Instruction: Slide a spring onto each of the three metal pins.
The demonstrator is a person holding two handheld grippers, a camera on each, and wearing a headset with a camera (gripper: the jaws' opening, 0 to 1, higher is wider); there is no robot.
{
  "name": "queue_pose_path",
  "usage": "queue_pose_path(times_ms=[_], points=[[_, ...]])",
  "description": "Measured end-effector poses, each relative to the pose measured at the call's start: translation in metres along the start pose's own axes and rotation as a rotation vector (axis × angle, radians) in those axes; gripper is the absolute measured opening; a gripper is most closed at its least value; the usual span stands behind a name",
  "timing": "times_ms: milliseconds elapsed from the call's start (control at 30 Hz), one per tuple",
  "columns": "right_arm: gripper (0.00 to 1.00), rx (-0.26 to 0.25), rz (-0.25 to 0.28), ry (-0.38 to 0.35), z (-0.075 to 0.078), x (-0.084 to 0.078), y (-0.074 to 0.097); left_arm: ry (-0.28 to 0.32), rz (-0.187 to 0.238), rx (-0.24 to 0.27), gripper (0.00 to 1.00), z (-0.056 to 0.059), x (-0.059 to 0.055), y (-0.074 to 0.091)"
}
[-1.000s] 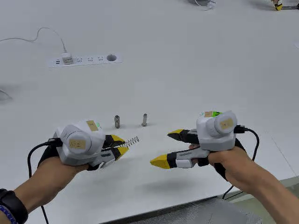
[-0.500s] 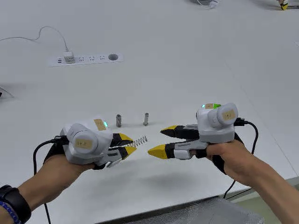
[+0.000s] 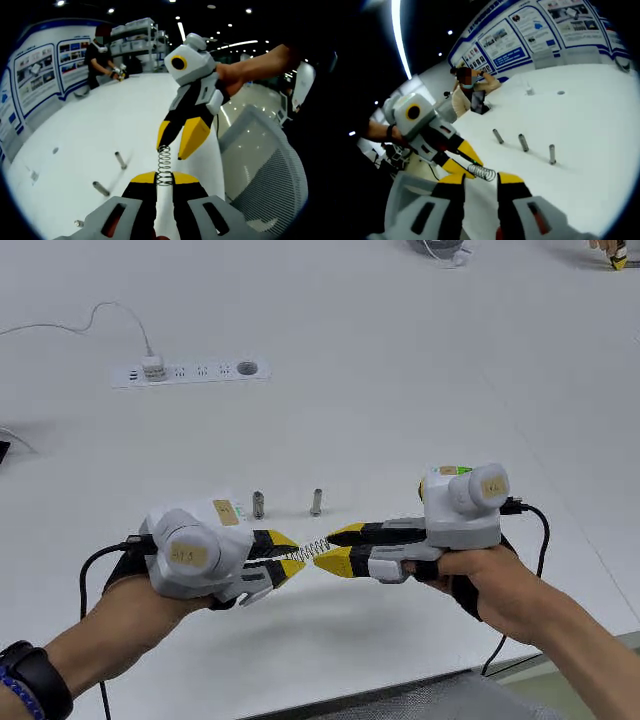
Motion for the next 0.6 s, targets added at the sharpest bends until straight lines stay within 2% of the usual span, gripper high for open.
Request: queue_pose_path(times_ms=[233,600], points=[[0.17,0.014,0.016,-0.015,-0.0010,0.0022,0.0025,-0.011,-0.005,-0.010,0.10,0.0013,-0.0006,0.0002],[0.13,0.025,-0.005,0.017,-0.0038,0.0084,0.0010,-0.024,-0.002,-0.020,0.10,0.0038,0.0025,-0.0059]])
Point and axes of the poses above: the centre of the closed fingertips' face, and the gripper's own axes: y roughly backward along the fingers, z roughly to its right, x roughly out of its top, the point moved 5 cm from there along y, roughly backward along the fingers, and after that the axes turned 12 degrees about x, right-handed, at the moved point
